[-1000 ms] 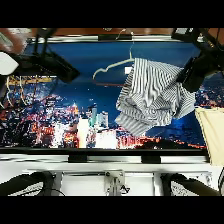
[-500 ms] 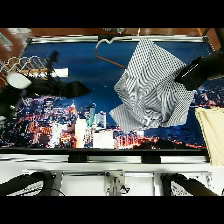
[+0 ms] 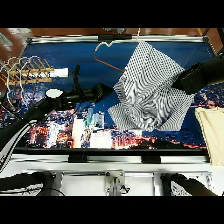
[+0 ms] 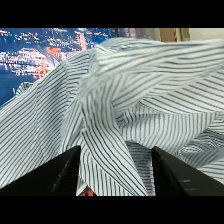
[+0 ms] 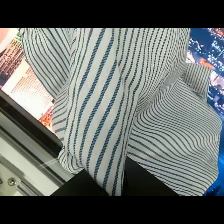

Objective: Fold the shirts.

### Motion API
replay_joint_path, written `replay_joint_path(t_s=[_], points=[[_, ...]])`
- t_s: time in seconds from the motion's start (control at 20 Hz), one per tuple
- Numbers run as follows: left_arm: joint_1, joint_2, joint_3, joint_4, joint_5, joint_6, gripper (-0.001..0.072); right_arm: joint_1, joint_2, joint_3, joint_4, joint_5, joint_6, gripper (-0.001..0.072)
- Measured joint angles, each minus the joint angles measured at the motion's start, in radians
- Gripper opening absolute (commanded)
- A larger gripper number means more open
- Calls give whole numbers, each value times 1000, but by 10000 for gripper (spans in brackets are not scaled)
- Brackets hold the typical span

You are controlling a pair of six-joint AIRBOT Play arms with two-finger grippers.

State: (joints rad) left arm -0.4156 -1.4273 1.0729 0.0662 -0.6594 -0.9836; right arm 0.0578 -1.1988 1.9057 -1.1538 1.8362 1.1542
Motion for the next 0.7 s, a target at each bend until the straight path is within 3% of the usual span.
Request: replay_joint_path(t_s=[0.3,0.4,0.45,0.55,0.6,0.7], points=[[-37,-77,31,-61,23,64,543,0,0,0,28,5,14,80],[-56,-108,60,-95,33,73,456,0,0,0,35,5,18,81],[-63,-125,77,-109,44,76,452,0,0,0,38,6,21,80],[-71,-155,109,-138,57,80,318,0,0,0,41,6,21,80],[-74,-167,120,-143,59,82,309,0,0,0,43,6,22,80],[-72,-186,135,-156,63,83,210,0,0,0,45,8,22,80]])
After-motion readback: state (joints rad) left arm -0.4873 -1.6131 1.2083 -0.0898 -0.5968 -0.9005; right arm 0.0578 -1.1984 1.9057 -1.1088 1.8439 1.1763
